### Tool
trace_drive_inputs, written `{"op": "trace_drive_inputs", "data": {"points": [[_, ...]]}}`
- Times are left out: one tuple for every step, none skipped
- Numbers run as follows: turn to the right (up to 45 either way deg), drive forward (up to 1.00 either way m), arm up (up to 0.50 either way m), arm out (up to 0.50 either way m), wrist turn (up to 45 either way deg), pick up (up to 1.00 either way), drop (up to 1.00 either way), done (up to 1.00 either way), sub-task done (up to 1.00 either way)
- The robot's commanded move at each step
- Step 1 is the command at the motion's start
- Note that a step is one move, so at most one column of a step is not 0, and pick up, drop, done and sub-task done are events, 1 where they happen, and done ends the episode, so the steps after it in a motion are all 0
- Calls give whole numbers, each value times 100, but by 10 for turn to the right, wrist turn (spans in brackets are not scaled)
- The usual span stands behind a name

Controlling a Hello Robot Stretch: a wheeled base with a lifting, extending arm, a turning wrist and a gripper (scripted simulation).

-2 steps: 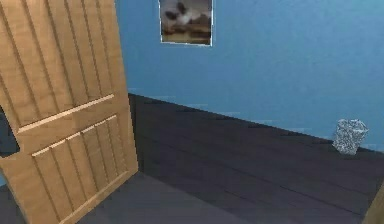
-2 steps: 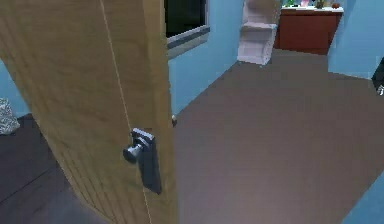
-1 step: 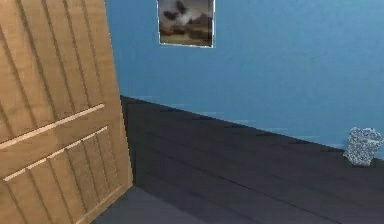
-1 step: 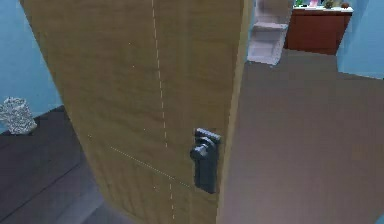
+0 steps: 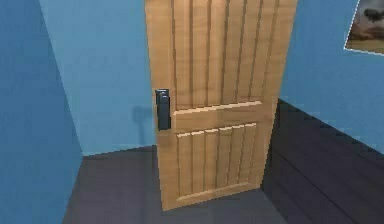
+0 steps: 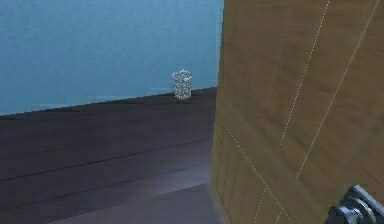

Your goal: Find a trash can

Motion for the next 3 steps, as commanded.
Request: {"op": "trace_drive_inputs", "data": {"points": [[-150,0,0,0,0,0,0,0,0],[0,10,0,0,0,0,0,0,0],[450,0,0,0,0,0,0,0,0]]}}
